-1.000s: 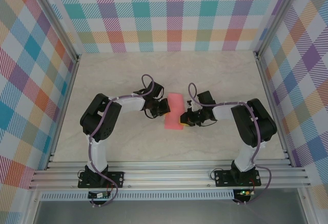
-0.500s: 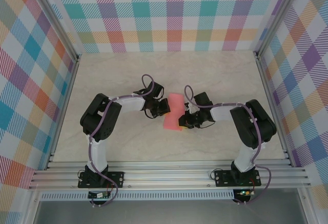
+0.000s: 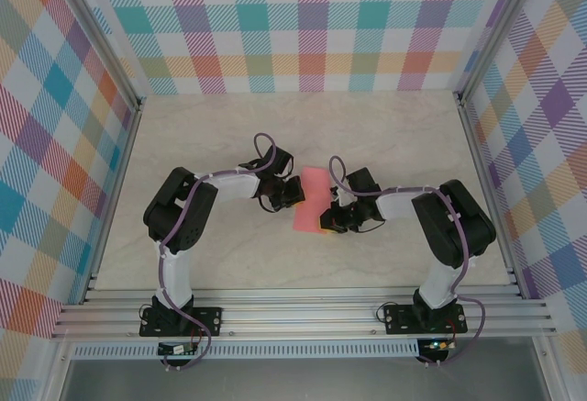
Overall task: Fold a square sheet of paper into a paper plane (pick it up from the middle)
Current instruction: Fold the square sheet of paper in half at the center of the table.
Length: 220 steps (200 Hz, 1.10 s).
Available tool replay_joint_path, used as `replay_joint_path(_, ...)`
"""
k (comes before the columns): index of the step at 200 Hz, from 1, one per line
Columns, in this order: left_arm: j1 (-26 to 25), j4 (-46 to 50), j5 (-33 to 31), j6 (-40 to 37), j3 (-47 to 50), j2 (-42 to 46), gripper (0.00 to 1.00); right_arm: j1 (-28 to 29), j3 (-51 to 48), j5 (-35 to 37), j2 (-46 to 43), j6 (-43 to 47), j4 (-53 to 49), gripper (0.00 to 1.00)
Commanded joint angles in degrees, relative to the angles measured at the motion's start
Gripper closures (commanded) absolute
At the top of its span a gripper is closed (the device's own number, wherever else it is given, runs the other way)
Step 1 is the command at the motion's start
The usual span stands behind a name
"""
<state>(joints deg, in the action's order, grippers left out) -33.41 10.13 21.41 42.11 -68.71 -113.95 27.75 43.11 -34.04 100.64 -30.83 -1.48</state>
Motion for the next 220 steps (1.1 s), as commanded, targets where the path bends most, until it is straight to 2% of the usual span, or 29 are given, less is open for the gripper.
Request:
replay_joint_path(1, -1.04, 4.9, -1.57, -1.19, 2.75, -4.04, 1.0, 0.11, -1.54, 2.01, 0.13, 0.16, -1.53, 0.94)
replay_joint_path(60, -1.04, 4.99, -1.45, -1.33, 2.44, -4.26, 1.0, 0.11, -1.14, -1.96, -5.19, -1.5, 0.16, 0.94)
replay_joint_path(93, -1.04, 5.04, -1.42, -1.37, 2.7, -4.22, 1.0, 0.11, -2.28, -2.26, -2.89, -1.23, 0.78, 0.94)
replay_joint_path(150, -1.04, 5.12, -1.37, -1.52, 2.7, -4.33, 1.0, 0.3, -4.25, 1.22, -0.64, 0.71, -1.26, 0.94)
replay_joint_path(174, -1.04, 5.21, -1.36, -1.66, 2.7, -4.35, 1.0, 0.55, -2.82, 2.17, -0.97, 1.22, -3.88, 0.94)
replay_joint_path(198, -1.04, 5.26, -1.37, -1.87, 2.53, -4.26, 1.0, 0.39, 0.63, 2.25, -5.21, 1.11, -6.35, 0.95)
replay_joint_path(220, -1.04, 5.32, -1.35, -2.03, 2.53, -4.35, 1.0, -2.12, 4.94, 2.18, -6.72, 0.81, -7.52, 0.95)
